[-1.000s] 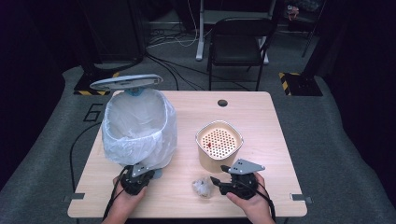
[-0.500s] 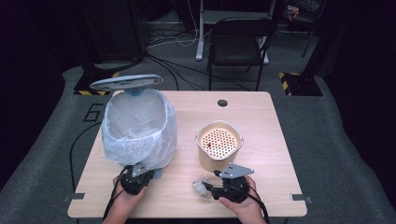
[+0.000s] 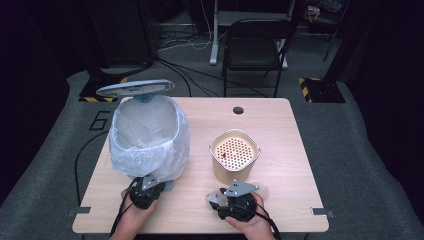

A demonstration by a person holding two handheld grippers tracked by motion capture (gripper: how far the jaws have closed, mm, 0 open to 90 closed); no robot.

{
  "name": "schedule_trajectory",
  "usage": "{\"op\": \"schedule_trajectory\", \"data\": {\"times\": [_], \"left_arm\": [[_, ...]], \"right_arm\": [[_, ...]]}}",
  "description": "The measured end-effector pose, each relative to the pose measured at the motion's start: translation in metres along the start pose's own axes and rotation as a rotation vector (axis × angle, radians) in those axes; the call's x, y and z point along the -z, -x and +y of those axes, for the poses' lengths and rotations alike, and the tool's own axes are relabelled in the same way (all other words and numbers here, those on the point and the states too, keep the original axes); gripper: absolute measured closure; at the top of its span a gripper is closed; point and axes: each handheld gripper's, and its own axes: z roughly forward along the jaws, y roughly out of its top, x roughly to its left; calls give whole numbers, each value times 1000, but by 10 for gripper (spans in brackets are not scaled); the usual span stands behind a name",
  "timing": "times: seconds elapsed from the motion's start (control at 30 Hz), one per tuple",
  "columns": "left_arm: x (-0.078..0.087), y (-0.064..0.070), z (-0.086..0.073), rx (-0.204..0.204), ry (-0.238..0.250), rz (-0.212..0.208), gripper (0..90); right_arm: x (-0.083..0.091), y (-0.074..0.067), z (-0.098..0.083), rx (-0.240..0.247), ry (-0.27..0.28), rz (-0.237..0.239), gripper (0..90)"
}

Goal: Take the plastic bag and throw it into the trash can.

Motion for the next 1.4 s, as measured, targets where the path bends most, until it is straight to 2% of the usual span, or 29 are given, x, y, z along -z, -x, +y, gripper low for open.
{"op": "schedule_trajectory", "data": {"times": [0.17, 0.23, 0.3, 0.4, 0.47, 0.6, 0.93, 1.0, 1.03, 1.2, 1.27, 1.4], "left_arm": [[0, 0, 0, 3, 0, -1, 900], [0, 0, 0, 5, 3, 1, 900], [-1, 1, 0, 23, 14, 1, 900], [0, 0, 0, 7, 2, 2, 900], [-1, 1, 0, 21, 12, 2, 900], [-1, 1, 0, 24, 12, 1, 900], [-1, 1, 0, 22, 12, 1, 900], [0, 0, 0, 6, 3, 1, 900], [-1, 1, 0, 22, 15, -1, 900], [-1, 0, 0, 20, 12, 0, 900], [0, -1, 0, 4, 2, 0, 900], [0, 0, 0, 3, 3, 0, 900]], "right_arm": [[-7, -1, -3, 14, -29, 3, 437], [-9, -3, -4, 28, -44, -12, 437], [-11, -3, -5, 29, -51, -16, 444], [-14, -3, -7, 28, -66, -16, 452], [-16, -2, -9, 33, -72, -15, 460], [-19, -2, -10, 33, -85, -20, 473], [-29, -5, -16, 41, -163, -19, 485], [-30, -6, -16, 47, -173, -23, 505], [-30, -6, -16, 47, -172, -28, 522], [-30, -5, -16, 47, -170, -29, 627], [-29, -4, -16, 48, -172, -21, 661], [-27, -3, -14, 48, -169, -1, 734]]}}
